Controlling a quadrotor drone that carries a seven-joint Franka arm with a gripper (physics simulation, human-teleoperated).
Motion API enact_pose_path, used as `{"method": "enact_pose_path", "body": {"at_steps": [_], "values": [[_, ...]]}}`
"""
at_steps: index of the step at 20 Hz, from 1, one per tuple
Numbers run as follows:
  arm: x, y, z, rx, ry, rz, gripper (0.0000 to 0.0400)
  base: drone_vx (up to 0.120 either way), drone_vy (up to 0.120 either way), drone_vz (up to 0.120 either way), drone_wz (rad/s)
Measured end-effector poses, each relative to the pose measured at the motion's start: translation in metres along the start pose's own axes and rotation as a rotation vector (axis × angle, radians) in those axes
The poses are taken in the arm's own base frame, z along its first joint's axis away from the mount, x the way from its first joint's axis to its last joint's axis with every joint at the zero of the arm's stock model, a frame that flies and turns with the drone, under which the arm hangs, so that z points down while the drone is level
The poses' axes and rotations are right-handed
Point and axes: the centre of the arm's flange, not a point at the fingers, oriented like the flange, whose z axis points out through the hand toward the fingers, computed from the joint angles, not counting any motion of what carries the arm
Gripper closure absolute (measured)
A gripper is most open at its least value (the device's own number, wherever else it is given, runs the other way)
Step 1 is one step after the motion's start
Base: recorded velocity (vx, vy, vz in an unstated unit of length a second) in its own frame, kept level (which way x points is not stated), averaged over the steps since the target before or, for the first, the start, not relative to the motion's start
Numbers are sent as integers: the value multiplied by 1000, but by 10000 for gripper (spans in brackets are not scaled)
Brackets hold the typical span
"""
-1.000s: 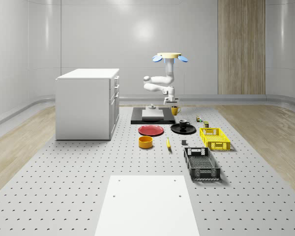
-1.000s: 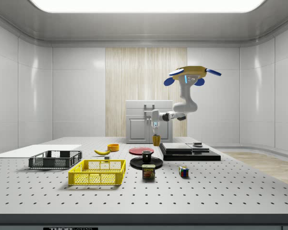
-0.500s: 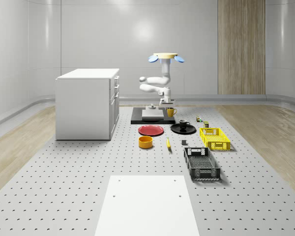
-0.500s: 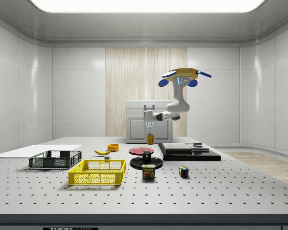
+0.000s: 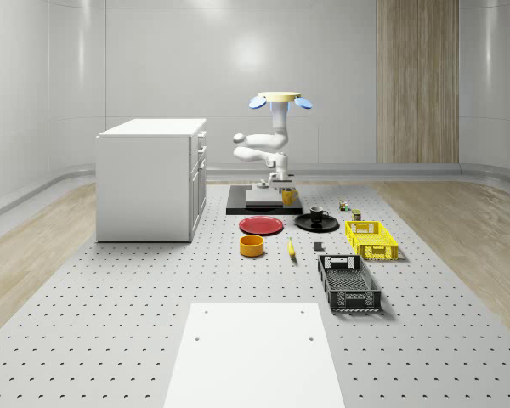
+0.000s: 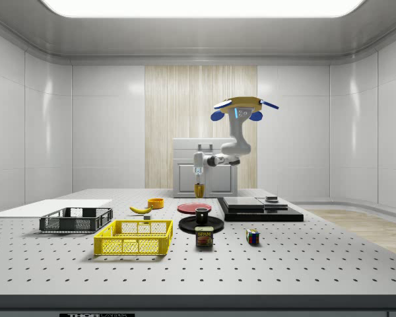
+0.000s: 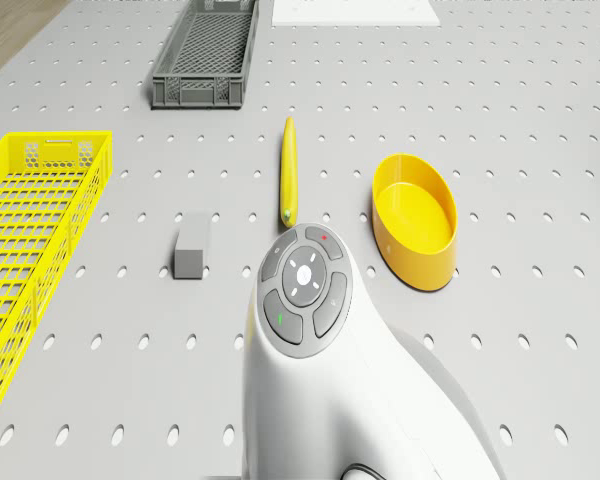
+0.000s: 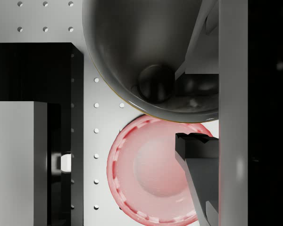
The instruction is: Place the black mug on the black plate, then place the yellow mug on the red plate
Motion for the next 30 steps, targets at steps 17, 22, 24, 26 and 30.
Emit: {"method": "enact_pose_path", "body": {"at_steps": [17,22,24,26,30], "values": [[0,0,0,0,0,0,290,2,-120,0,0],[6,6,0,0,0,-10,288,0,0,0,0],[11,11,0,0,1,-9,285,0,0,0,0],[17,17,0,-1,1,-10,284,0,0,0,0],[31,31,1,0,1,-31,279,0,0,0,0]]}}
